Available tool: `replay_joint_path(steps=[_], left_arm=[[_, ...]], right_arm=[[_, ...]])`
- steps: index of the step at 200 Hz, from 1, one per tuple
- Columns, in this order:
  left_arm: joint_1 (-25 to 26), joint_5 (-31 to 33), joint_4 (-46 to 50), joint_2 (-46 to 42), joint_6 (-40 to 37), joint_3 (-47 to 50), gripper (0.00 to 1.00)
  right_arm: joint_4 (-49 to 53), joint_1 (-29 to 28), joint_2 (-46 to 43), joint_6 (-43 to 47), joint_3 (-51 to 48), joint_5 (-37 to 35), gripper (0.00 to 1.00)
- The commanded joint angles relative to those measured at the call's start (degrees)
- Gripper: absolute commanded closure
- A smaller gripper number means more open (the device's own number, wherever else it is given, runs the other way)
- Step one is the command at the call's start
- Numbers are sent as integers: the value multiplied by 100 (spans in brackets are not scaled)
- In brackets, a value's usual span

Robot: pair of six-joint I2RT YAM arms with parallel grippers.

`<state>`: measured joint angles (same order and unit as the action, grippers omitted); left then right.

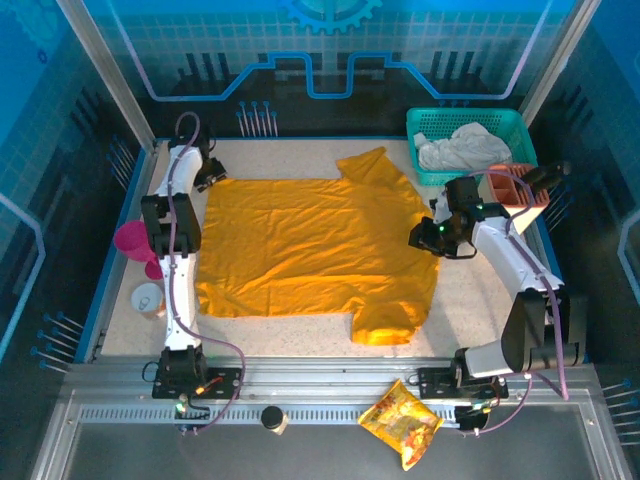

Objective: Fold and stack the t-shirts

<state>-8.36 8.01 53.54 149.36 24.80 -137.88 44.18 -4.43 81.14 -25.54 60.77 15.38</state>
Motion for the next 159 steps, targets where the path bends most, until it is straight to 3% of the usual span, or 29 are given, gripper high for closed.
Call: replay_joint_path(steps=[1, 32, 87, 102, 124, 159], left_arm=[[-52, -368, 129, 260, -209, -325, 57], [-52, -690, 63, 422, -297, -369, 57], [-52, -555, 102, 493, -344, -387, 58], [-51, -550, 101, 506, -344, -389, 70], [-52, -575, 114, 493, -352, -384, 100], [-21, -702, -116, 7, -346, 101, 100]], right_arm=[[152, -118, 107, -74, 214, -36, 71], [162, -186, 198, -91, 302, -79, 71], [152, -330, 358, -144, 417, -131, 72], [145, -359, 384, -161, 445, -148, 72], [126, -376, 432, -154, 474, -171, 72], [283, -375, 866, 181, 1147, -575, 70]])
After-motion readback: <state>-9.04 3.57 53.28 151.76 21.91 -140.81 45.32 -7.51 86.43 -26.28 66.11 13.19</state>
